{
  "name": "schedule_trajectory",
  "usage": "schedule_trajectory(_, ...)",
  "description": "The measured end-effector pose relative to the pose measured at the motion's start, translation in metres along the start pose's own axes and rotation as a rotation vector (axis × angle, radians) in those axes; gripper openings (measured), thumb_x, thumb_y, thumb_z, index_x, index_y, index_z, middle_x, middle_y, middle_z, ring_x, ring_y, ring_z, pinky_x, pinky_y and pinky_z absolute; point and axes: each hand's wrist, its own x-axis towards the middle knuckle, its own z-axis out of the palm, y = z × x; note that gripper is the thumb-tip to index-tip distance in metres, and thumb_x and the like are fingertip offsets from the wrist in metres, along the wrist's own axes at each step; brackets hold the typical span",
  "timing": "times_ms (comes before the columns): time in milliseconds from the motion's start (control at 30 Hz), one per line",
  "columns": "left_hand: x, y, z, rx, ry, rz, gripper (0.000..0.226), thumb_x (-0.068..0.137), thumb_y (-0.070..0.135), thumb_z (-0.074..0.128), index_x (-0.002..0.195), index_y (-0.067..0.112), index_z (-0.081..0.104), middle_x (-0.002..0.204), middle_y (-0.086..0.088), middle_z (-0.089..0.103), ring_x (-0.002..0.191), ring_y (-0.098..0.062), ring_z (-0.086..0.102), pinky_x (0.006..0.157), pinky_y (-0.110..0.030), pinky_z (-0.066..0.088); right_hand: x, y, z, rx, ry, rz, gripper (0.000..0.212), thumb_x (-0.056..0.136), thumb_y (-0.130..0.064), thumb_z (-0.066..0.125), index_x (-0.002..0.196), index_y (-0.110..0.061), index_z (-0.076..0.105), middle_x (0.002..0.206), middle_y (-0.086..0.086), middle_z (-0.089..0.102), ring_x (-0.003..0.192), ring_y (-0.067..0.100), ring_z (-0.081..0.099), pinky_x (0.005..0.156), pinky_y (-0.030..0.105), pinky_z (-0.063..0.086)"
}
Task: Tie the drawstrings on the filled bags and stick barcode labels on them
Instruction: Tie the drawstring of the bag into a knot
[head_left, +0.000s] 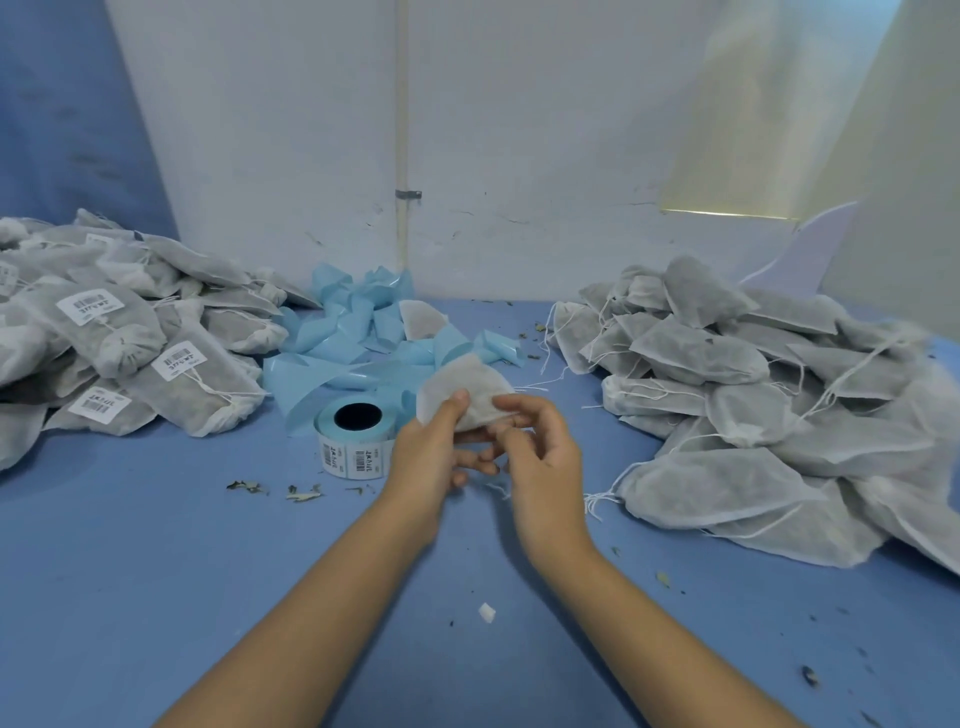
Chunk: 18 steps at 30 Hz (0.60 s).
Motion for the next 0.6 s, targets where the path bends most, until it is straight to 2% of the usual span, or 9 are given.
schedule_trajectory(100, -0.004, -0.002, -0.008, 0.049, -0.006, -0.029, 0.02, 0.092, 0.026, 0.055, 0.087, 0.009, 0.063, 0.067, -0.007, 0.072, 0.041, -0.013, 0.056, 0.038, -0.019, 0.029, -0.001, 0.006, -0.001, -0.119, 0.129, -0.056, 0.032, 0.091, 0.002, 0.05, 0.102, -0.027, 0.056, 0.081, -0.003, 0.057, 0.061, 0.0, 0.052, 0.06, 0.01, 0.041)
schedule_trajectory(167, -0.005, -0.005, -0.015, 0.063, 0.001, -0.043, 0.015, 0.089, 0.023, 0.057, 0.082, 0.01, 0.061, 0.062, -0.008, 0.069, 0.04, -0.013, 0.052, 0.039, -0.019, 0.028, 0.001, 0.01, -0.007, -0.225, 0.14, -0.075, 0.037, 0.093, 0.0, 0.046, 0.105, -0.034, 0.056, 0.093, -0.003, 0.054, 0.072, 0.004, 0.049, 0.07, 0.014, 0.04)
schedule_trajectory(267, -0.008, -0.008, -0.025, 0.012, -0.068, -0.08, 0.017, 0.088, 0.019, 0.057, 0.074, 0.009, 0.057, 0.05, -0.008, 0.058, 0.039, -0.014, 0.046, 0.039, -0.02, 0.027, 0.004, 0.013, -0.019, -0.465, 0.015, -0.148, 0.064, 0.082, 0.016, 0.041, 0.119, -0.034, 0.056, 0.121, -0.009, 0.051, 0.099, 0.007, 0.05, 0.086, 0.013, 0.039)
schedule_trajectory(333, -0.009, -0.008, -0.03, -0.006, -0.099, -0.095, 0.02, 0.087, 0.02, 0.056, 0.07, 0.008, 0.054, 0.046, -0.006, 0.052, 0.038, -0.015, 0.044, 0.04, -0.022, 0.026, 0.005, 0.017, -0.022, -0.678, -0.1, -0.217, 0.076, 0.075, 0.02, 0.046, 0.127, -0.034, 0.053, 0.138, -0.014, 0.039, 0.117, 0.011, 0.04, 0.098, 0.008, 0.028)
schedule_trajectory(367, -0.01, -0.008, -0.031, -0.008, -0.108, -0.094, 0.022, 0.088, 0.022, 0.054, 0.071, 0.008, 0.054, 0.045, -0.007, 0.05, 0.038, -0.015, 0.044, 0.039, -0.022, 0.026, 0.006, 0.018, -0.022, -0.739, -0.129, -0.249, 0.073, 0.075, 0.018, 0.053, 0.127, -0.035, 0.054, 0.141, -0.015, 0.035, 0.119, 0.011, 0.036, 0.098, 0.003, 0.022)
schedule_trajectory(433, -0.011, -0.009, -0.031, -0.023, -0.135, -0.078, 0.035, 0.092, 0.034, 0.048, 0.076, 0.005, 0.058, 0.047, -0.01, 0.052, 0.038, -0.017, 0.045, 0.038, -0.022, 0.026, 0.006, 0.019, -0.022, -0.778, -0.133, -0.303, 0.061, 0.077, 0.011, 0.061, 0.121, -0.032, 0.062, 0.141, -0.016, 0.036, 0.119, 0.009, 0.034, 0.098, 0.002, 0.017)
schedule_trajectory(533, -0.013, -0.011, -0.032, -0.118, -0.159, -0.001, 0.063, 0.087, 0.061, 0.035, 0.088, 0.005, 0.063, 0.067, -0.015, 0.064, 0.043, -0.021, 0.051, 0.038, -0.022, 0.029, 0.004, 0.018, -0.021, -0.562, -0.072, -0.225, 0.05, 0.08, 0.009, 0.06, 0.11, -0.031, 0.063, 0.127, -0.013, 0.056, 0.113, 0.005, 0.05, 0.098, 0.012, 0.034)
schedule_trajectory(600, -0.014, -0.011, -0.032, -0.14, -0.119, 0.054, 0.053, 0.089, 0.054, 0.04, 0.099, 0.008, 0.063, 0.092, -0.009, 0.07, 0.051, -0.024, 0.06, 0.04, -0.024, 0.04, 0.006, 0.017, -0.02, -0.372, 0.037, -0.101, 0.026, 0.089, -0.003, 0.061, 0.107, -0.021, 0.064, 0.107, -0.009, 0.067, 0.097, 0.004, 0.06, 0.085, 0.018, 0.044)
